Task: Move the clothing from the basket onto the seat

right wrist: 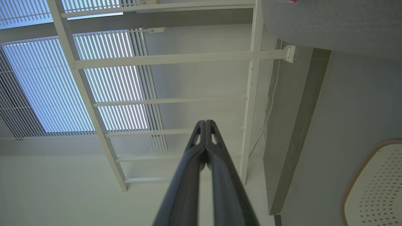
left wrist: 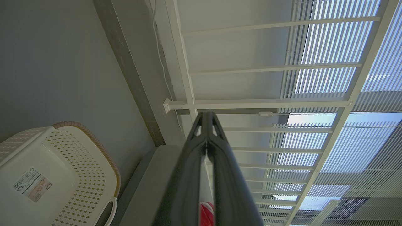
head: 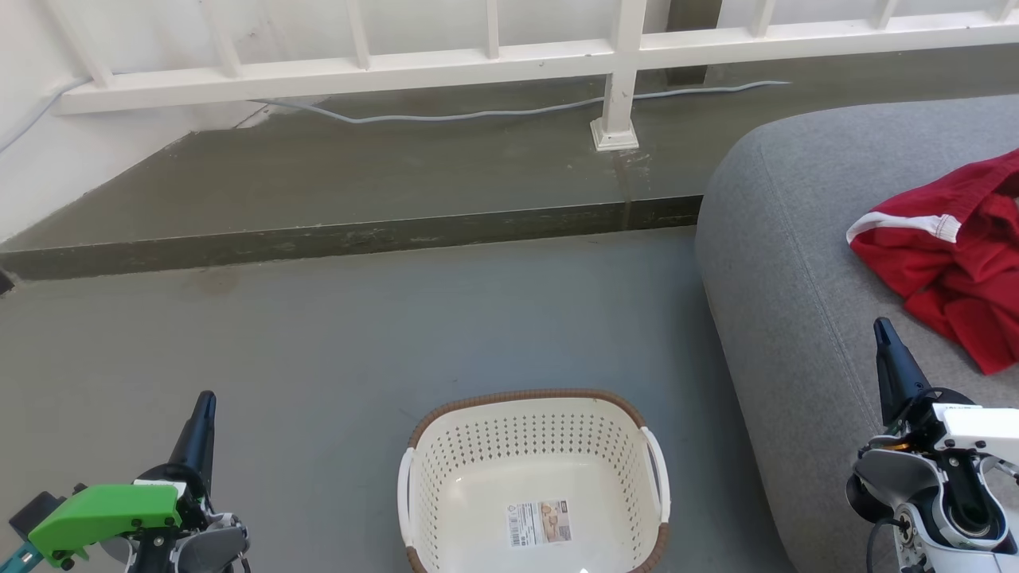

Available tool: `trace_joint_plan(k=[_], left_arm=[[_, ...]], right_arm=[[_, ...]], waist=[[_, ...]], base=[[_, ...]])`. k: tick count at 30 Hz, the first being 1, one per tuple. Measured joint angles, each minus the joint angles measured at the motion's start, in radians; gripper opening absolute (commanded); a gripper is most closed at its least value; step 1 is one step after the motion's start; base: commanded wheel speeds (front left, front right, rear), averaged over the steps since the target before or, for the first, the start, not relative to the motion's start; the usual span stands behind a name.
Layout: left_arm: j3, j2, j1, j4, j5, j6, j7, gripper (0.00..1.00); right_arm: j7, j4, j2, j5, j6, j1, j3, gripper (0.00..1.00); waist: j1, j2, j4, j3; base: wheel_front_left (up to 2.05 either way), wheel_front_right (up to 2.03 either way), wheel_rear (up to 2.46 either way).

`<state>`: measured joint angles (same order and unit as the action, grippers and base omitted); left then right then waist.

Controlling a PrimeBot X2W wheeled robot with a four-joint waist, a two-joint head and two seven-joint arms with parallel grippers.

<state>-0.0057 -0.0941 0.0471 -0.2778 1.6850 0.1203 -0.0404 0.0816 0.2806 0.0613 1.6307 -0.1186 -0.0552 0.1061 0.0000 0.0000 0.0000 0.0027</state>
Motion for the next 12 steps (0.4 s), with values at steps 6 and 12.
trace_joint_plan(k=[6, 12], left_arm=[[0.000, 0.002, 0.000, 0.000, 0.000, 0.000, 0.000, 0.00], [0.001, 0.004, 0.000, 0.000, 0.000, 0.000, -0.001, 0.00]], right_arm=[[0.000, 0.000, 0.000, 0.000, 0.000, 0.000, 0.001, 0.00], [0.000, 0.000, 0.000, 0.000, 0.000, 0.000, 0.001, 0.00]], waist=[[0.0000, 0.0000, 0.000, 0.000], [0.0000, 0.0000, 0.000, 0.000]], base=[[0.00, 0.00, 0.00], [0.00, 0.00, 0.00]])
